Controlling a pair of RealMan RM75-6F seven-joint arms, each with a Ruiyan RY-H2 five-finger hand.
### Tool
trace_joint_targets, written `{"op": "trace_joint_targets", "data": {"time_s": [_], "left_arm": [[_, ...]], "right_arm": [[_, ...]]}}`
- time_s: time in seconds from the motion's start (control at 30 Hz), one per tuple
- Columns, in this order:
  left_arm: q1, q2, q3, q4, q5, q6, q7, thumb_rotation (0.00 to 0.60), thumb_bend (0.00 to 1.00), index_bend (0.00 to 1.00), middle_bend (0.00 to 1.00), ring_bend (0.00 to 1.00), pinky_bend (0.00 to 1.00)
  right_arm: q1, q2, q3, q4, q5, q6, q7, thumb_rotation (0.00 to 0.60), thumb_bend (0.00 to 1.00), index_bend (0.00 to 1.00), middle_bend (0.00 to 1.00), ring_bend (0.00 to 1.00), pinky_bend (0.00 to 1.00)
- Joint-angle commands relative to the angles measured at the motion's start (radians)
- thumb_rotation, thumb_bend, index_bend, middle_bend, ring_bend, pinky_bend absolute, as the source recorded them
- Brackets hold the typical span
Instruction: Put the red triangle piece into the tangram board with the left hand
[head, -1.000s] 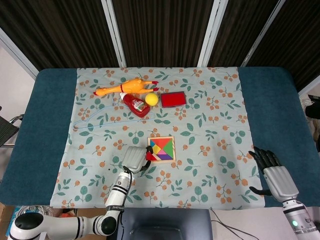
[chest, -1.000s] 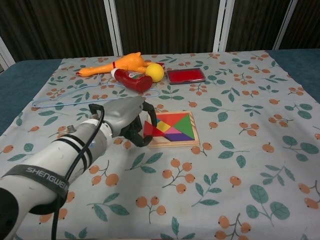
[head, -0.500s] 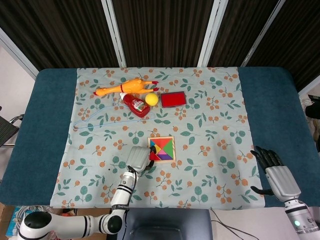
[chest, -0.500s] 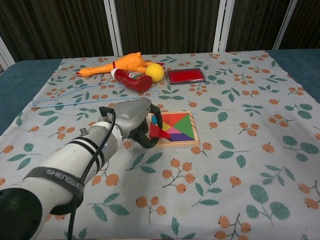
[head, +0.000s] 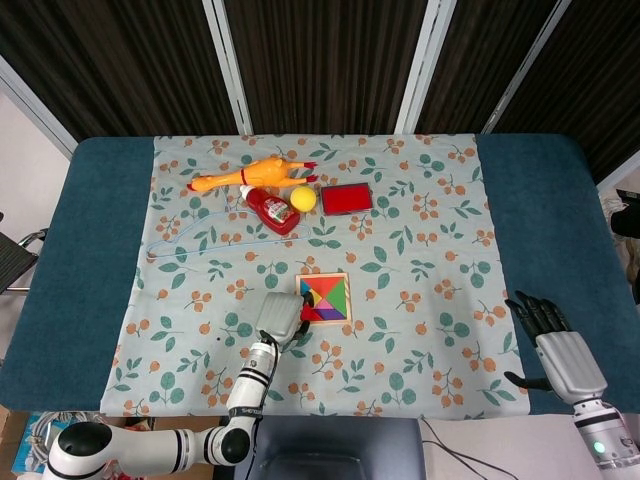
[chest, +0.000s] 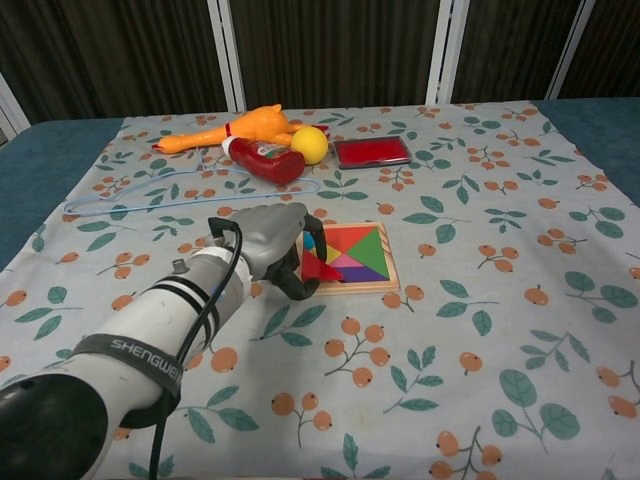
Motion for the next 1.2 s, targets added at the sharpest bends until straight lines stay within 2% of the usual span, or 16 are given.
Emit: {"op": "trace_joint_targets", "data": {"time_s": [0.03,0.47,0.87,1.2], "left_arm": [[-0.001,0.000,-0.001,0.002,-0.002,0.000,0.001,0.600,0.39,0.55,1.00,1.00,1.00],[-0.002,0.010,0.003,-0.006,-0.009,-0.007,-0.003,0.600,0.39,0.51,1.00,1.00,1.00],[-0.005,0.003,0.008,0.002,-0.002,0.001,-0.005,0.600,0.39,0.42,1.00,1.00,1.00],[-0.006,-0.001,0.007,0.009,-0.001,0.001,-0.007,0.600,0.39,0.40,1.00,1.00,1.00]], "right_arm": [[0.000,0.000,0.000,0.000,-0.001,0.000,0.001,0.600,0.15,0.00,0.00,0.00,0.00],[-0.001,-0.001,0.001,0.001,-0.002,0.003,-0.001,0.600,0.15,0.00,0.00,0.00,0.00],[-0.003,0.003,-0.001,-0.002,-0.003,0.003,0.000,0.600,0.15,0.00,0.00,0.00,0.00],[-0.004,0.005,0.000,-0.001,-0.004,0.007,0.004,0.600,0.15,0.00,0.00,0.00,0.00]]}}
